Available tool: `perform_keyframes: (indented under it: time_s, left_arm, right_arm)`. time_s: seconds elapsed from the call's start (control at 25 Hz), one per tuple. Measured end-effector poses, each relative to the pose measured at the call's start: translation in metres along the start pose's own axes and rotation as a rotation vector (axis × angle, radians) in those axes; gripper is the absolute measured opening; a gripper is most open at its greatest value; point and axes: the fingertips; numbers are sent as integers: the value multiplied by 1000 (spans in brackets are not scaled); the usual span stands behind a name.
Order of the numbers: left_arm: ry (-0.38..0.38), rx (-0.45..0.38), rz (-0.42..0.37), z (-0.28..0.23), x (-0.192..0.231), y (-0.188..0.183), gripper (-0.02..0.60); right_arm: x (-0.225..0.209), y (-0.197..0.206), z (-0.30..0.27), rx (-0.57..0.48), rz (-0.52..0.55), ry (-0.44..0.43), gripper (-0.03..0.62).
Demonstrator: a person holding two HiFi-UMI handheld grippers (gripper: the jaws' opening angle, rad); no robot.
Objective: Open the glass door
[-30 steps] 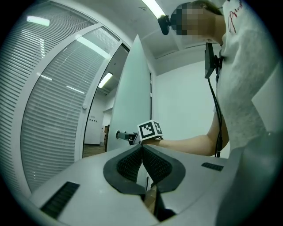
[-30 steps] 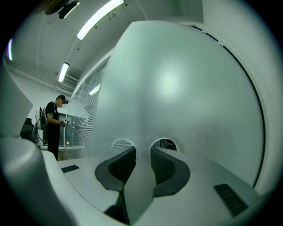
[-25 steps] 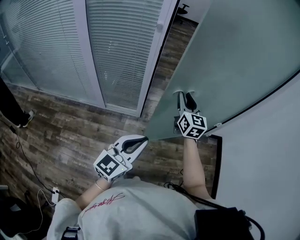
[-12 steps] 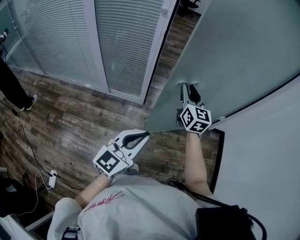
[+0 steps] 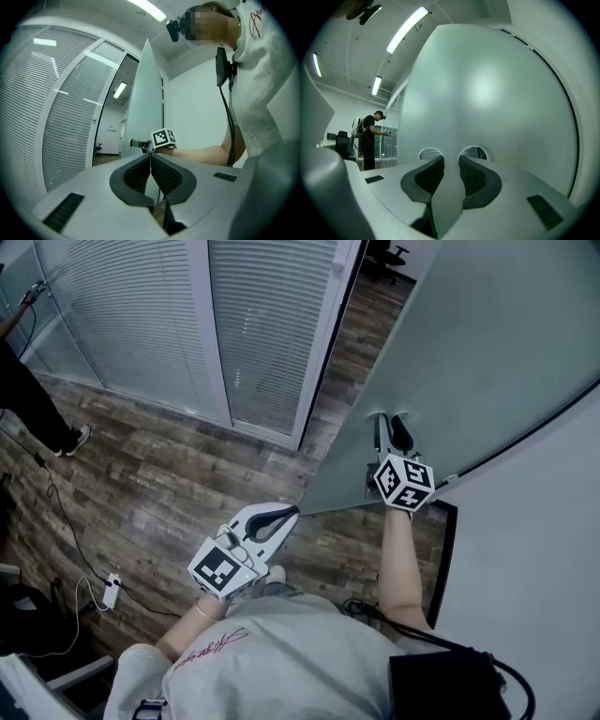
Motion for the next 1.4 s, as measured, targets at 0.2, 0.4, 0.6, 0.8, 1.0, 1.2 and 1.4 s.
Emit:
perform_keyframes:
  time_s: [0.2, 0.4, 0.6, 0.8, 1.0, 1.2, 1.4]
  left_arm:
    - [-27, 18, 10, 21, -25, 9, 18]
    - [-30, 27, -4, 34, -57, 14, 18]
    - [-13, 15, -37, 33, -82, 9, 18]
    - [5, 18, -35, 39, -110, 13, 18]
    - [-8, 35, -28, 56, -127, 24, 18]
    - [-10, 28, -29, 64, -139, 33, 18]
    - [-9, 28, -24, 77, -156, 35, 18]
  right_arm:
    - [1, 1, 16, 9, 0, -27, 114]
    - [0, 0, 35, 19, 10, -55, 112]
    - [1, 0, 48, 19, 2, -66, 112]
    - [-2, 1, 67, 21, -4, -78, 114]
    - [-6, 1, 85, 22, -1, -102, 112]
    - [-11, 6, 102, 32, -8, -111, 114]
    - [-14, 5, 132, 24, -11, -104, 114]
Point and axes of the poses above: the fingertips, and each gripper's own axes: z backward along the fingers, x to its left, y out of its underside, and after that the axes turned 10 degrees about z, right-handed
